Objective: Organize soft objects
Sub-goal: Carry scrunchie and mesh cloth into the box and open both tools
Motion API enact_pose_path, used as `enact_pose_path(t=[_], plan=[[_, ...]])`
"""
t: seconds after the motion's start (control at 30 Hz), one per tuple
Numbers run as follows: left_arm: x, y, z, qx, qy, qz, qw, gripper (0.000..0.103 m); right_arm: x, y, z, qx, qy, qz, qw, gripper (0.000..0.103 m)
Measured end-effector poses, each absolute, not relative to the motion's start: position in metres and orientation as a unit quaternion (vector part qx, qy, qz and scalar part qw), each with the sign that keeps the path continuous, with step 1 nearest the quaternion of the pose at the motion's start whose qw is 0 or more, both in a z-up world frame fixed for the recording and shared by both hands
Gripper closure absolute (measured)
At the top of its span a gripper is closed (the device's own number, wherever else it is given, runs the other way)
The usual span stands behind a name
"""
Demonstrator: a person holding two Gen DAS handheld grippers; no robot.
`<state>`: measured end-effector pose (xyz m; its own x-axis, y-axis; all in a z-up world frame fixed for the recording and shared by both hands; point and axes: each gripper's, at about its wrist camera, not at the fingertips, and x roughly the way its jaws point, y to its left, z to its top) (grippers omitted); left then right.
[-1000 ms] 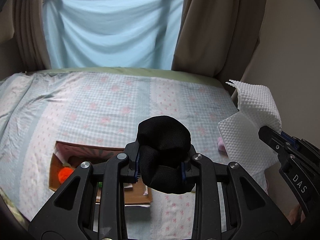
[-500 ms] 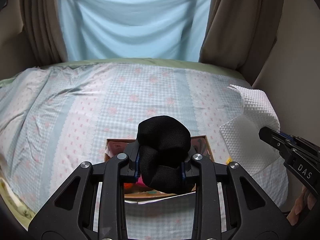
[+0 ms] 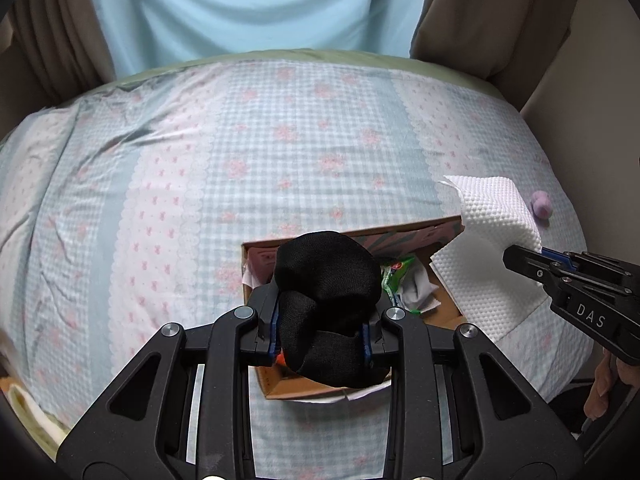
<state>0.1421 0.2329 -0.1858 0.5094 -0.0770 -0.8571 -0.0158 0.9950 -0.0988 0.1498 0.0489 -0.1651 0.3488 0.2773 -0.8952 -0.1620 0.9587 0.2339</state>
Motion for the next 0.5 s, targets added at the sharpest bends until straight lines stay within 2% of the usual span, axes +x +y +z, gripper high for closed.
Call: enact_pose_path(t=[0.27, 0.5], plan=[[0.176, 0.240, -0.255, -0.027, 0.574, -0.045, 0.817, 0.078, 0.174, 0.051, -0.229, 0.065, 0.638, 0.092, 0.762, 0.090], [0.198, 0.218, -0.321, -0.013, 0.650, -0.093, 0.754, 0.078, 0.188, 0.046, -0.258, 0.105, 0.679, 0.077, 0.723, 0.090]])
